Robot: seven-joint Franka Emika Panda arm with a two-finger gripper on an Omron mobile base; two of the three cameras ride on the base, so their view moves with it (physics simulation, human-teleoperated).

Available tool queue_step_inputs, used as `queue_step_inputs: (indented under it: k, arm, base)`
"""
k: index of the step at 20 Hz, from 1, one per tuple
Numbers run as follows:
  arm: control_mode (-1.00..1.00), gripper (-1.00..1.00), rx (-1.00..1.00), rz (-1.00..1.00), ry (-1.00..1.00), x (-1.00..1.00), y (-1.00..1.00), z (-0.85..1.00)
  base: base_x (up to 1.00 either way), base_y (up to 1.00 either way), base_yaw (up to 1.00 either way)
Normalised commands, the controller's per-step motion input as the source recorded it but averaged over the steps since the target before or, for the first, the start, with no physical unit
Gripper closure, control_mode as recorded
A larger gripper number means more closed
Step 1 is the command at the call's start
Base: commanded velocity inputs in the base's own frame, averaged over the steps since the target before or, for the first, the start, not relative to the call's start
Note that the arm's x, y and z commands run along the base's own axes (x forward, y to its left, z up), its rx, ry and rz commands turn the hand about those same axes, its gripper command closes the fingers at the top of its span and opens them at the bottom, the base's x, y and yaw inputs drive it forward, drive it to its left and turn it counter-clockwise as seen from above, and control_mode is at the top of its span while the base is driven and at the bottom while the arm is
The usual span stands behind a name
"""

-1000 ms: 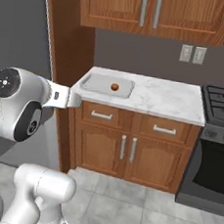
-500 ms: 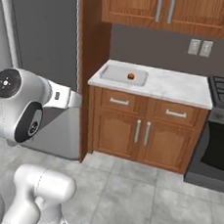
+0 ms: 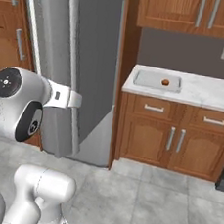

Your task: Pick the tangerine and pear from the fridge and place them inside the tupperware on the counter.

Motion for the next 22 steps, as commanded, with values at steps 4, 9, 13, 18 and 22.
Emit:
queue_step_inputs:
  k: [4, 9, 13, 18, 22]
  arm:
    - [1.0, -1.0, 0.0, 0.0, 0.0, 0.0, 0.0, 0.0]
    - [1.0, -1.0, 0.0, 0.0, 0.0, 0.0, 0.0, 0.0]
    - [1.0, -1.0, 0.0, 0.0, 0.0, 0.0, 0.0, 0.0]
    - [1.0, -1.0, 0.0, 0.0, 0.0, 0.0, 0.0, 0.0]
    - [1.0, -1.0, 0.0, 0.0, 0.0, 0.0, 0.0, 0.0]
  base:
    - [0.0, 1.0, 0.0]
    - [-0.03, 0.93, 0.0]
    - [0.0, 0.94, 0.0]
    - [0.12, 0.62, 0.0]
    - [0.36, -0.1, 0.0]
